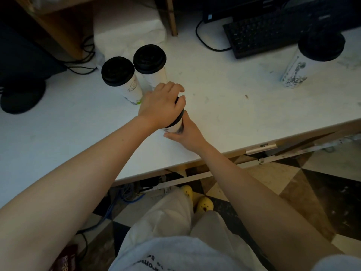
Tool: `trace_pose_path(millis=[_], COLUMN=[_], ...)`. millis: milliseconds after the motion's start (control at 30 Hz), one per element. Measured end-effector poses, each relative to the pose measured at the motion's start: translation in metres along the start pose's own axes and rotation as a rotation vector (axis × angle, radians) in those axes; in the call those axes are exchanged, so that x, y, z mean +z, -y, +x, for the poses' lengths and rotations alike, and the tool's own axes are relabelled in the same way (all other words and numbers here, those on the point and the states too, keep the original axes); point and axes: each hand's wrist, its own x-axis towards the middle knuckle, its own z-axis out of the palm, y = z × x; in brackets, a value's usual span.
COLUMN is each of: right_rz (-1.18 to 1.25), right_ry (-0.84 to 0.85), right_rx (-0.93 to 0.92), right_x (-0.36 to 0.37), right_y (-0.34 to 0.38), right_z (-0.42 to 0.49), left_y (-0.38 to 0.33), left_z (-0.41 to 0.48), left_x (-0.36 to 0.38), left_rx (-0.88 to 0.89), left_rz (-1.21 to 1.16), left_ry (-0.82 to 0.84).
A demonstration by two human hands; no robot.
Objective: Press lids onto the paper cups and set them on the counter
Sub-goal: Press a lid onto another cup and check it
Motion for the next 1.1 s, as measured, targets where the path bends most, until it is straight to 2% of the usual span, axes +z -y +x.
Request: trace_pose_path(millis=[867, 1000, 1100], right_rz=[0.005, -0.008, -0.032], right_ry=[0.046, 0.000, -0.097], right_rx=[0.021, 0.025, -0.017], right_x=[-0.004, -0.003, -0.013], right_y=[0.007, 0.013, 0.022], right_z=[-0.002, -0.003, -0.010], left_y=[-0.002, -0.003, -0.012], left_z=[-0.001, 0.005, 0.012], left_x=[-0.003, -0.014, -0.031], left_rx=[-0.040, -0.018, -0.120], left_rz=[-0.042, -0.033, 0.014], left_ry=[0.013, 0.152, 0.232])
